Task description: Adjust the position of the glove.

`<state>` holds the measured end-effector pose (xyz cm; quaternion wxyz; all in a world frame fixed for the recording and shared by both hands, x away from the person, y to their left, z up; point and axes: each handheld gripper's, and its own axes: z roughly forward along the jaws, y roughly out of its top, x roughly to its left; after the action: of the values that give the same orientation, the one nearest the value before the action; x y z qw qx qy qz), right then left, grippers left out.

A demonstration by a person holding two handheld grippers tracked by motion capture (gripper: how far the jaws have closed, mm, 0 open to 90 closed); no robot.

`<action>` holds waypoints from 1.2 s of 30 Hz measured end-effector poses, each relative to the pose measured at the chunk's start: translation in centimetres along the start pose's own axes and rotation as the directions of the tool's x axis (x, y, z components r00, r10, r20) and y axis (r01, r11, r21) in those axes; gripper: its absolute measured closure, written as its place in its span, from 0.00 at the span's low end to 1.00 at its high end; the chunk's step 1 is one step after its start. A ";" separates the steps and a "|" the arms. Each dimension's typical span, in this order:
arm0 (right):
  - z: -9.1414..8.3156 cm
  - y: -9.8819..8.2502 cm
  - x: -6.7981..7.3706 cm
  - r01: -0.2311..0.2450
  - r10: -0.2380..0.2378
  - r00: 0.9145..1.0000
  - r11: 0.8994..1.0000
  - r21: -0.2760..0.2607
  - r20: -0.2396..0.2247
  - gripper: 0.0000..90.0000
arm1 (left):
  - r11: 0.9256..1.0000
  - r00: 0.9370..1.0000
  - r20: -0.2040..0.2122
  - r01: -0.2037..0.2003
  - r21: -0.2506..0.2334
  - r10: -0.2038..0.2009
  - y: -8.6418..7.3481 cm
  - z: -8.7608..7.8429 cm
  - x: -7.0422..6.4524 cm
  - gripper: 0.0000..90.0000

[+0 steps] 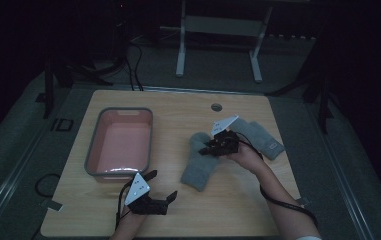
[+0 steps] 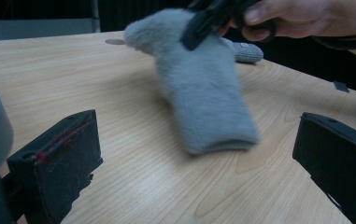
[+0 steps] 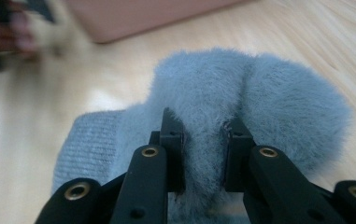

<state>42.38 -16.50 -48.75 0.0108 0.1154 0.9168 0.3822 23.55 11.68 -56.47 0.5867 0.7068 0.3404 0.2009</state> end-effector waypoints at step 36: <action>2.0 -2.2 3.4 -0.021 0.022 0.997 1.000 -0.014 0.079 0.44 | 1.000 1.000 0.003 -0.005 0.009 0.005 0.0 -0.1 -0.2 0.01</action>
<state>38.84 -15.85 -51.53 0.0437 0.1403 0.9118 0.3834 23.35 11.59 -56.44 0.5837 0.7106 0.3386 0.1995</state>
